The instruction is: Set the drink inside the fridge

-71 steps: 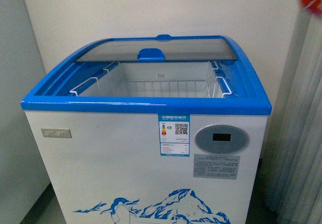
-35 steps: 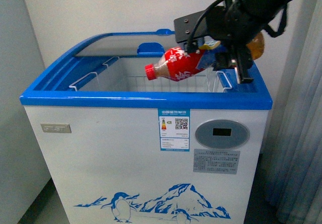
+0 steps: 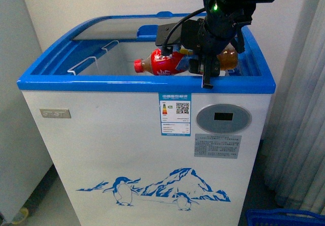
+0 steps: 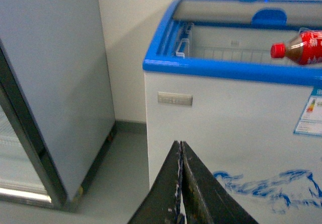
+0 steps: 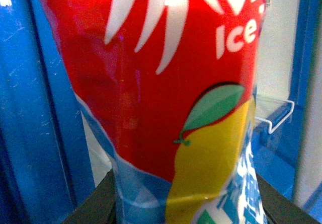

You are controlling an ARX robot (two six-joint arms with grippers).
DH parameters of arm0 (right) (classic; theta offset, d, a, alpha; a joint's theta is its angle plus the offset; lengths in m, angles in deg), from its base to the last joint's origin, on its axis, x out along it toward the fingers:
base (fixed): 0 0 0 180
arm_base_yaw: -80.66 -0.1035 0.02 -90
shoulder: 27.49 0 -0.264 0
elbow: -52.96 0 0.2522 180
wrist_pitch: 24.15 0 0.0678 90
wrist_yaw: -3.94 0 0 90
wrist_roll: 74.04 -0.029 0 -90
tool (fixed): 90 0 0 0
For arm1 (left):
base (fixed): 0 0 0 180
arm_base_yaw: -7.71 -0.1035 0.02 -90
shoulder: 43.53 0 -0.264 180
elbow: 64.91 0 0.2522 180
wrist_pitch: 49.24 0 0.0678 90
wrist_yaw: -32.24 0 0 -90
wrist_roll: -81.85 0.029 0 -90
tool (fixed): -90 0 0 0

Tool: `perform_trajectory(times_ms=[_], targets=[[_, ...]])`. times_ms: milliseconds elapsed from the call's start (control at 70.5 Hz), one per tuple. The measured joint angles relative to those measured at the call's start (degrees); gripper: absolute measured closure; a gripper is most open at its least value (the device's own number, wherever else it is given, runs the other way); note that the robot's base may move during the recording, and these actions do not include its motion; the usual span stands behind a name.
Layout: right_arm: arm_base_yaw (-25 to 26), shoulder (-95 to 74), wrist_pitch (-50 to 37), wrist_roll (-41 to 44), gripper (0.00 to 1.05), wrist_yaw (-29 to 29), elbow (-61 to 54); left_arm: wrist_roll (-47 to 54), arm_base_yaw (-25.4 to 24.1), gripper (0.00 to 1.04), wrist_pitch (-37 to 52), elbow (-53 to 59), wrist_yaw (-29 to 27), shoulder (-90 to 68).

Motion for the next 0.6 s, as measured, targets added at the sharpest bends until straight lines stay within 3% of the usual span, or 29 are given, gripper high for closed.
perform_trajectory(times_ms=[312,482,595], targets=[[-0.13,5.9,-3.21,-4.59,0.07,3.13,-7.15,0.0,0.0,1.02,-8.66,0.0,0.0,9.11],[0.48,13.9,-7.28,-8.81,0.08,6.6,-17.92,0.0,0.0,1.02,-12.52,0.0,-0.02,13.07],[1.84,25.07,-11.37,-18.47,0.08,7.3,-29.0,0.0,0.0,1.02,-14.93,0.0,-0.02,15.39]])
